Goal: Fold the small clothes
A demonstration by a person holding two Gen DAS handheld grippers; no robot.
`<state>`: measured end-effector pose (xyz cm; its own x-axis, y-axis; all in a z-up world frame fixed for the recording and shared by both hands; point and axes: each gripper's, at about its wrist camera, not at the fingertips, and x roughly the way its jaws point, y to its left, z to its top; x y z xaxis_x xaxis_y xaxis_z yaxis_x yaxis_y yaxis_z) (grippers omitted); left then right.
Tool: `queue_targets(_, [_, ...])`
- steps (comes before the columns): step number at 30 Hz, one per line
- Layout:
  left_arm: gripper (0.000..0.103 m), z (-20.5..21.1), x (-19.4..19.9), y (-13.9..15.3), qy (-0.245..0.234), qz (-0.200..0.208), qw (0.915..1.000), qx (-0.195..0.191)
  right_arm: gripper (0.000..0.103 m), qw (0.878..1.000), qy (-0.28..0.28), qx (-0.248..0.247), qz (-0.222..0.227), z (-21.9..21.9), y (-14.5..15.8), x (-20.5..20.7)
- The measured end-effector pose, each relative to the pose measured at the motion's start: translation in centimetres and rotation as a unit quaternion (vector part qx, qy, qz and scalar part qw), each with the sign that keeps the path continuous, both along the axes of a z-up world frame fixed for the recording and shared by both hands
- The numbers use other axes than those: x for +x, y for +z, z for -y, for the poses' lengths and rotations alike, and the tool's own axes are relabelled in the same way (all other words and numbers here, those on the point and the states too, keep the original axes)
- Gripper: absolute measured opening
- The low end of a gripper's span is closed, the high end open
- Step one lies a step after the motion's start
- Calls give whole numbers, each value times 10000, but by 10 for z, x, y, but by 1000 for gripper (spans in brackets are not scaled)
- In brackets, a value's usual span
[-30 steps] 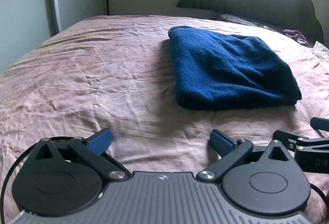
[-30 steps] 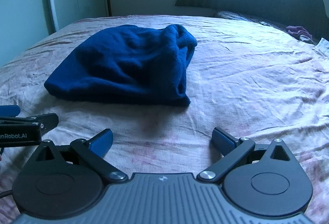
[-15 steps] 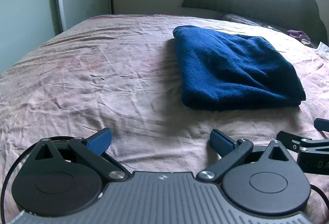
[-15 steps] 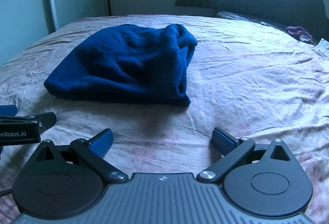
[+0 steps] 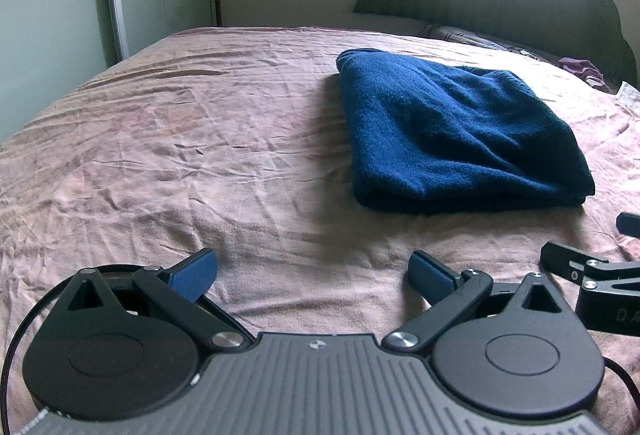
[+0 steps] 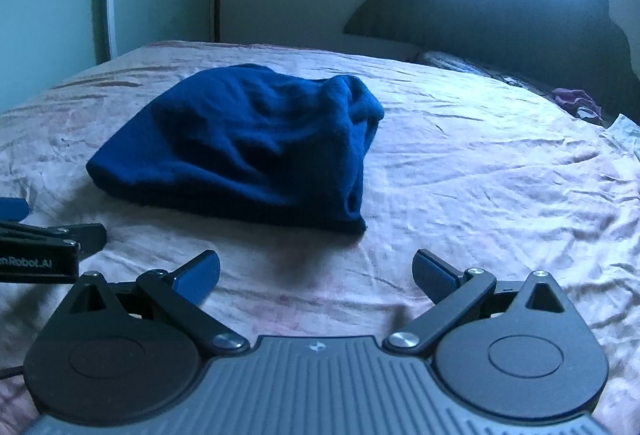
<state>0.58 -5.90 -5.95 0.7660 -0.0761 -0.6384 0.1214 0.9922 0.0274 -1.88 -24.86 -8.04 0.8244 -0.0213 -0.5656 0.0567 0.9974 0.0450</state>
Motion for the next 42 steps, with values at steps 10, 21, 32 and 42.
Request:
queue_targets(10, [103,0,0,0,0,-2,10000,-4,103,9993,15,323,-172,7,-5,2])
queue_targets(21, [103,0,0,0,0,-4,10000,1,103,9989,15,419,-197,10,-6,3])
queue_targets(32, [103,0,0,0,-1,-4,10000,-4,103,9989,16,423,-197,10,-6,3])
queue_targets(42, [103,0,0,0,-1,-5,10000,-6,103,9989,15,424,-197,10,-6,3])
